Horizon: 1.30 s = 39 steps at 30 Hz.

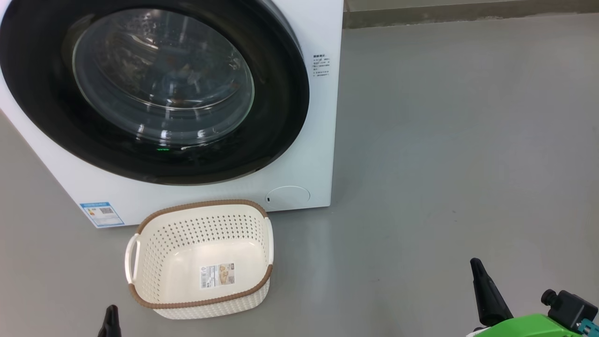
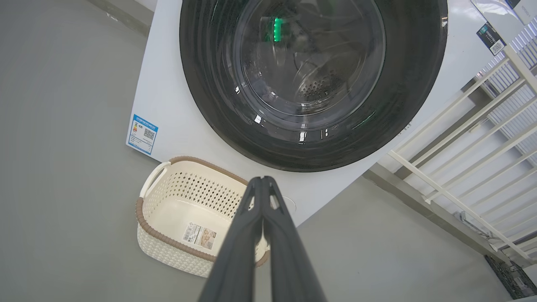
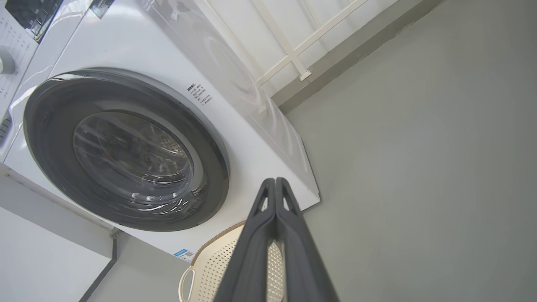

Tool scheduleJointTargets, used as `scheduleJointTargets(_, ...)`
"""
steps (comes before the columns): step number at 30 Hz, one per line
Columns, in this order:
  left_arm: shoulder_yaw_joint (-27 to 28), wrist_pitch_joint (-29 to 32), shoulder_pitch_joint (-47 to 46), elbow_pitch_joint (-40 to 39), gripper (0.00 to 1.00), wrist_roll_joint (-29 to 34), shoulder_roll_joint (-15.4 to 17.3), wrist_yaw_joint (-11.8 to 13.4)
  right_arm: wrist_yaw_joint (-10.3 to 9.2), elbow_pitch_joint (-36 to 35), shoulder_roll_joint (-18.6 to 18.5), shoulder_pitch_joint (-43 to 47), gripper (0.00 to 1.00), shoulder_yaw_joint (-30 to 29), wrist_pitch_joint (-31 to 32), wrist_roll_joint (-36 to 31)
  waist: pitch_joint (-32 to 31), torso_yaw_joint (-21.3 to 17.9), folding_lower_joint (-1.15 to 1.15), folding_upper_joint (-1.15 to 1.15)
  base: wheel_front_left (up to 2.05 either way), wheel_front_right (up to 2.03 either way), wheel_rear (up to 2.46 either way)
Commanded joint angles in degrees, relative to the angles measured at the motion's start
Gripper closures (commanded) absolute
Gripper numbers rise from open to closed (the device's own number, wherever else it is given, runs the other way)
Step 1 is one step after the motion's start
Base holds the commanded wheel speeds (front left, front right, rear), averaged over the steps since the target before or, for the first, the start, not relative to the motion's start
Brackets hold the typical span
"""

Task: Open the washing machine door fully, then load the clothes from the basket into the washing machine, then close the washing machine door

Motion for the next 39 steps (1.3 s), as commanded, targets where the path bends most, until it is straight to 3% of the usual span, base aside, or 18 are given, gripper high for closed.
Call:
scheduleJointTargets(1,0.81,0.6,-2.57,-0.86,1.0,-2.13,1.04,-0.07,-0.05,-1.14,-0.68,-2.65,1.0,0.23,0.4,2.41,0.01,-0.02,-0.01,0.0,0.0,0.0,0.0)
scheduleJointTargets(39,1.51,6.7,-7.83,1.98,1.0,-26.1,1.21,-0.12,-0.09,-0.21,-0.88,-4.61,1.0,-1.31,6.54,25.73,0.24,-0.47,-0.01,0.0,0.0,0.0,0.0)
